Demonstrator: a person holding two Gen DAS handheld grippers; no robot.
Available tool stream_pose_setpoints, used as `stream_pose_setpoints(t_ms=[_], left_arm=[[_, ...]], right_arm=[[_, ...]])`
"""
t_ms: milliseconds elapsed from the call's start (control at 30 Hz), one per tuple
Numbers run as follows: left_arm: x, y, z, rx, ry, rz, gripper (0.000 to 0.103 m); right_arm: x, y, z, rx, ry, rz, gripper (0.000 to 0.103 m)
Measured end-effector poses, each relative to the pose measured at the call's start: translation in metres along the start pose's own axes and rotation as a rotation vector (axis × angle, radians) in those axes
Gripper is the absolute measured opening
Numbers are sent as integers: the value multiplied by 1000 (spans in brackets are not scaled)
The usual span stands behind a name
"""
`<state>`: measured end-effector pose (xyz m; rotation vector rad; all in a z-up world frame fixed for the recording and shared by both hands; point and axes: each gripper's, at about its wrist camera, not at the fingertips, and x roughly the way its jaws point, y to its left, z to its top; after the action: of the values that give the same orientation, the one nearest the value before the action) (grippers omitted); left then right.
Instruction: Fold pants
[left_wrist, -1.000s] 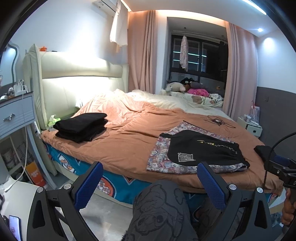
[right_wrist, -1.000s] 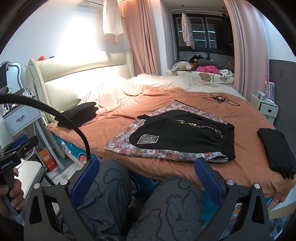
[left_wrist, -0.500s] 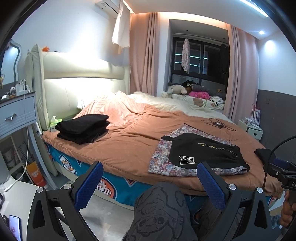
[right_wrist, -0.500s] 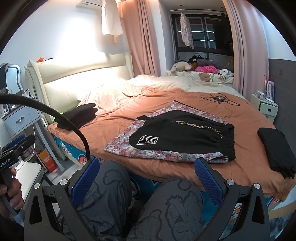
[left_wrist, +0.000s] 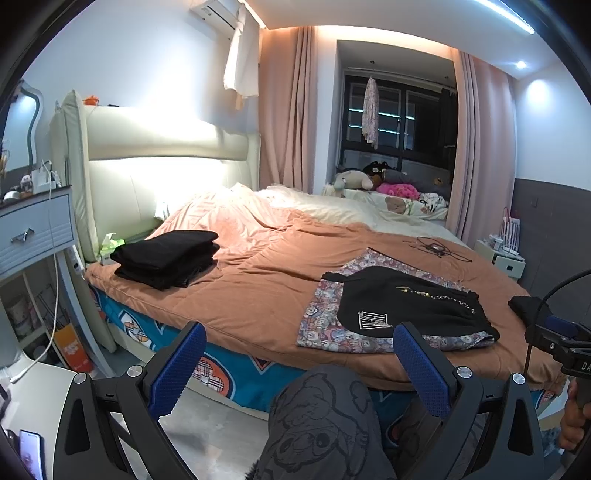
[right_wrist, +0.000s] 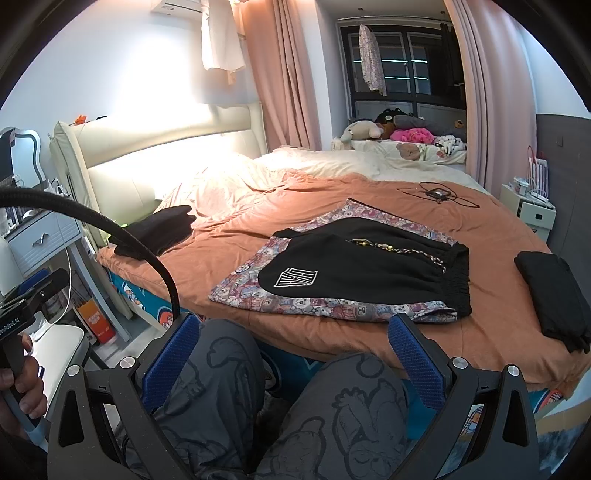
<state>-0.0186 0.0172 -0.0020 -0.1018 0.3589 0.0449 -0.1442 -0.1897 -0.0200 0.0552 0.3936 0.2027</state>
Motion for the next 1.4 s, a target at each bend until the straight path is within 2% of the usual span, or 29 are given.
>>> stream_pose_setpoints(t_ms=[433,633,1200,1267,1400], left_arm=[[11,-1,9,27,3,0,102],[34,-4,12,29,34,-13,102],[143,-1,-1,-11,216,-80,102],[158,0,-4,-18,247,-93,100],[187,4,-12,-51,312,-118,95]], right_arm=[[8,-7,6,-4,6,-8,103],[19,-17,10,20,19,-20,103],[75,-66,18,146,110,-91,103],[82,-72,19,162,120,-100,98],[95,-87,20,209,142,-101,95]])
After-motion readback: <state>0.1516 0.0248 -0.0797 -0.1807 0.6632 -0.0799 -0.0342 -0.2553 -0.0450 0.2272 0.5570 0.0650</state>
